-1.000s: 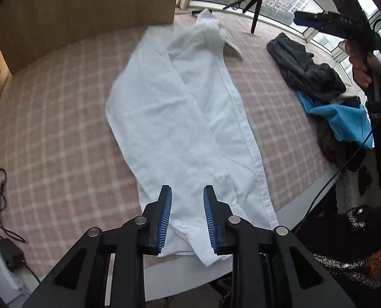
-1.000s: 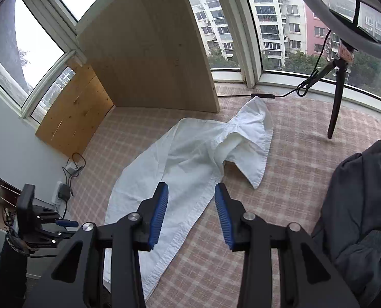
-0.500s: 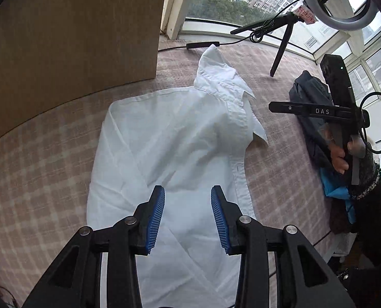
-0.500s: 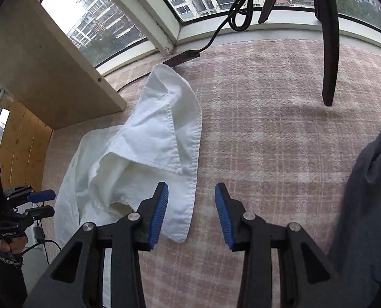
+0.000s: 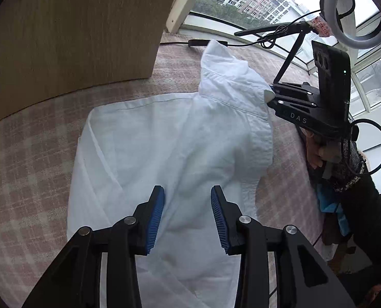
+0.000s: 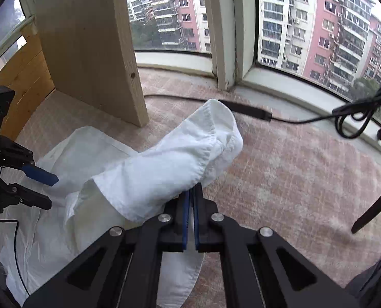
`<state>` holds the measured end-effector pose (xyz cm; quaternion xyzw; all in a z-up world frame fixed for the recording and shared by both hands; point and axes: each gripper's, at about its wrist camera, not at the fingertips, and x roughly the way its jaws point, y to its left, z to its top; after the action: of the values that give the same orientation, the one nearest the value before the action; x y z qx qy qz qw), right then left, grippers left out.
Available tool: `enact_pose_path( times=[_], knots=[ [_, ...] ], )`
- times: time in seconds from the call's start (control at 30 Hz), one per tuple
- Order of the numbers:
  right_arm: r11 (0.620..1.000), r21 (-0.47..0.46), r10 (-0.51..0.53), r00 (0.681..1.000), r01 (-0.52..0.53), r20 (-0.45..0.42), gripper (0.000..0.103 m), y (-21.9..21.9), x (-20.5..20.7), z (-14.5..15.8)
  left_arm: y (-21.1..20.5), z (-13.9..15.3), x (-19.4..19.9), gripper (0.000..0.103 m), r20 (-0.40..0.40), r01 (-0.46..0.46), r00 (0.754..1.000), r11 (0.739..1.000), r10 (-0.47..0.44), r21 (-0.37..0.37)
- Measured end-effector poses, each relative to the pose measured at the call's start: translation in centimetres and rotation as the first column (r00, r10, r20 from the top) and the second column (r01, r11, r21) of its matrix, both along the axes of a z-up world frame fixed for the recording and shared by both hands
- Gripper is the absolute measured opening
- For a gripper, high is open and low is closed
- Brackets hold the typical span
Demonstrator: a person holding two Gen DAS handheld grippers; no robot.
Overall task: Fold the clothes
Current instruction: 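Grasp the shirt collar with the right tool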
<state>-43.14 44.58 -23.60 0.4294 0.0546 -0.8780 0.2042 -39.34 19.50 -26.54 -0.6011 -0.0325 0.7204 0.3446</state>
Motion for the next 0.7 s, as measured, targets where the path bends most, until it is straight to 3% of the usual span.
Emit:
enact_pose_path(
  times=[0.07,0.1,0.17,0.27,0.3,0.37,0.47,0.53,0.7],
  knots=[
    [1.0,0.022,0.024,0.992,-0.022,-0.125,0.003,-0.1,0.1,2.6,1.2,0.0,0.5,0.036,-0.017,0.037,0.999,0.999,-0.037,0.032],
    [0.998,0.047,0.036,0.989,-0.029,-0.141,0.003,-0.3,-0.4,3.0,2.0,-0.1,0.6,0.037,-0.034,0.054,0.998,0.998,-0.053,0.03],
    [0.99,0.137,0.036,0.992,-0.019,-0.119,0.003,-1.1,-1.8,1.9,3.3,-1.1,0.3,0.037,-0.037,0.062,0.997,0.998,-0.062,0.013],
    [0.935,0.35,-0.027,0.996,0.053,-0.08,0.009,-1.6,-3.7,-1.0,4.5,-2.8,-0.1,0.037,-0.047,0.054,0.997,0.998,-0.056,-0.028],
    [0.927,0.365,-0.061,0.996,0.081,-0.065,0.01,-1.1,-3.9,-1.3,4.7,-2.8,-0.1,0.038,-0.073,0.054,0.996,0.998,-0.056,-0.028],
    [0.953,0.273,-0.116,0.992,0.128,-0.057,0.01,0.8,-3.6,-0.4,4.7,-2.7,-0.1,0.038,-0.06,0.042,0.997,0.999,-0.042,-0.008],
    [0.98,0.062,-0.191,0.982,0.191,-0.01,0.016,4.1,-0.8,2.4,4.3,-2.0,-0.5,0.038,-0.042,0.029,0.999,0.998,-0.027,0.052],
    [0.986,-0.051,-0.155,0.987,0.158,0.045,0.018,4.0,0.4,3.0,4.1,-1.4,-0.4,0.038,-0.046,0.036,0.998,0.995,-0.032,0.095],
    [0.984,-0.171,-0.024,0.986,0.052,0.163,0.018,0.7,0.8,1.9,6.3,-2.7,-0.7,0.039,-0.021,0.077,0.997,0.991,-0.075,0.105]
  ],
)
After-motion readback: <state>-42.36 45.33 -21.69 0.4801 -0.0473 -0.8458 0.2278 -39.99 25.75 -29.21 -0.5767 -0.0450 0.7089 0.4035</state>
